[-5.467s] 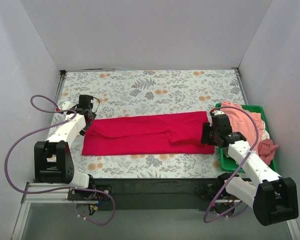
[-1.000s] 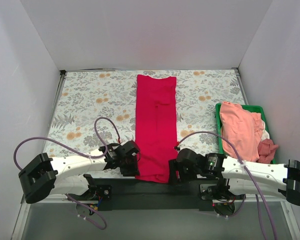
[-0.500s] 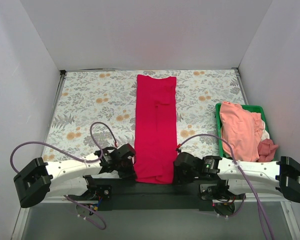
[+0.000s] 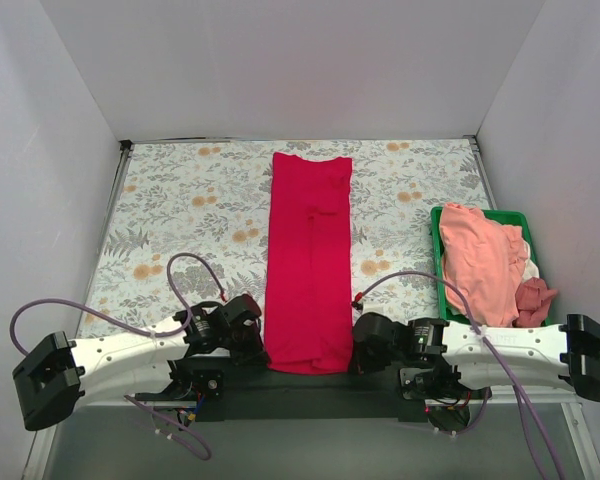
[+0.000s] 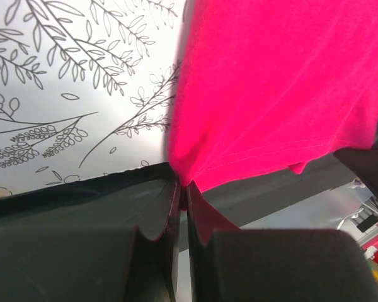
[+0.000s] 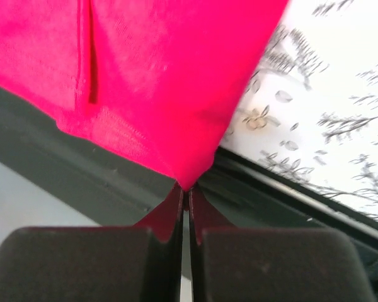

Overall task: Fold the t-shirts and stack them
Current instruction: Fold the tshirt

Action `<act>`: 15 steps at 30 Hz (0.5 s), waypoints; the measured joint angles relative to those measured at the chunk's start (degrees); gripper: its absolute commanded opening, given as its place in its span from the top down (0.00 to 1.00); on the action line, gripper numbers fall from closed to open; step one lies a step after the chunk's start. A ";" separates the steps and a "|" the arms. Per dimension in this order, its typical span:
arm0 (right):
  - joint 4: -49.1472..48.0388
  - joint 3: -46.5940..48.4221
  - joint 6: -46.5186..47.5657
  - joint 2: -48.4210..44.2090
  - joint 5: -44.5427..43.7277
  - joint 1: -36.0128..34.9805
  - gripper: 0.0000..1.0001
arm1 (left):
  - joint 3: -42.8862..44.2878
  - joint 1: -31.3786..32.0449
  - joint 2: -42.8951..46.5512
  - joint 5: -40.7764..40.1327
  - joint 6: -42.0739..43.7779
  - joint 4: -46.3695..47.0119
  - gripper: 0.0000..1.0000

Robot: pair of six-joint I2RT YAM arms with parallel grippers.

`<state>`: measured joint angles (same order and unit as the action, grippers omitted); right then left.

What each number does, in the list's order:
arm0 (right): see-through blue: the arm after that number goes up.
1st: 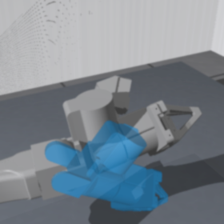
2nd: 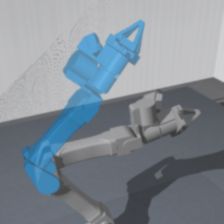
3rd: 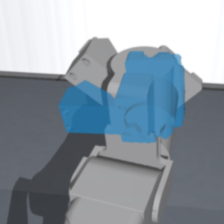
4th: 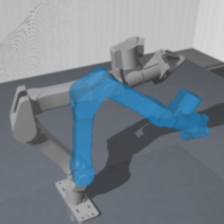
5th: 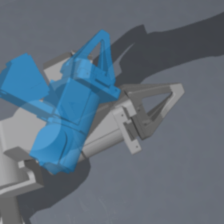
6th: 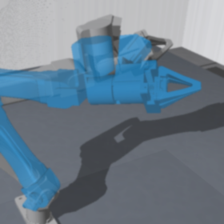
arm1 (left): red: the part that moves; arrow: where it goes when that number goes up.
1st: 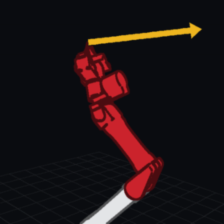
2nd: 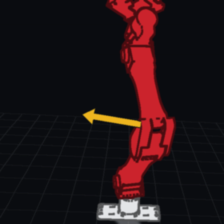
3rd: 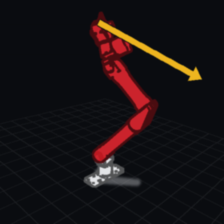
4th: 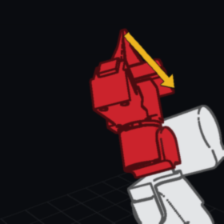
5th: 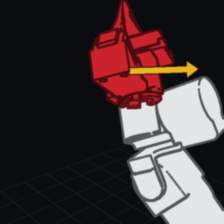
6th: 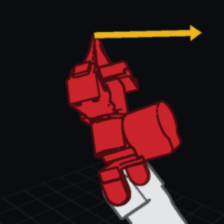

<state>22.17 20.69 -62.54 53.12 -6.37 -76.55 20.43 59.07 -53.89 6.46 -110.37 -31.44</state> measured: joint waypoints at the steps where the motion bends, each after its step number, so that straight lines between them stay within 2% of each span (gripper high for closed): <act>1: 0.28 0.22 0.39 0.07 -0.81 0.00 0.99 | 0.22 0.00 -0.07 -0.09 0.00 -0.02 1.00; 6: 1.77 4.26 4.90 -0.44 -6.29 1.55 0.99 | 7.74 0.04 -4.85 -4.74 1.07 -1.90 1.00; 11: 1.81 9.57 12.66 -1.14 -7.56 11.85 0.99 | 19.21 -0.61 -10.73 -10.93 3.26 -2.80 1.00; 15: 1.70 14.60 19.50 1.33 -8.46 18.08 0.99 | 24.13 -5.46 -13.05 -12.59 5.81 -1.29 1.00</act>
<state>23.88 35.29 -43.05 54.46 -14.83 -58.48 44.56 53.60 -66.94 -6.13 -104.55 -32.73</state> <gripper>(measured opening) 0.030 0.029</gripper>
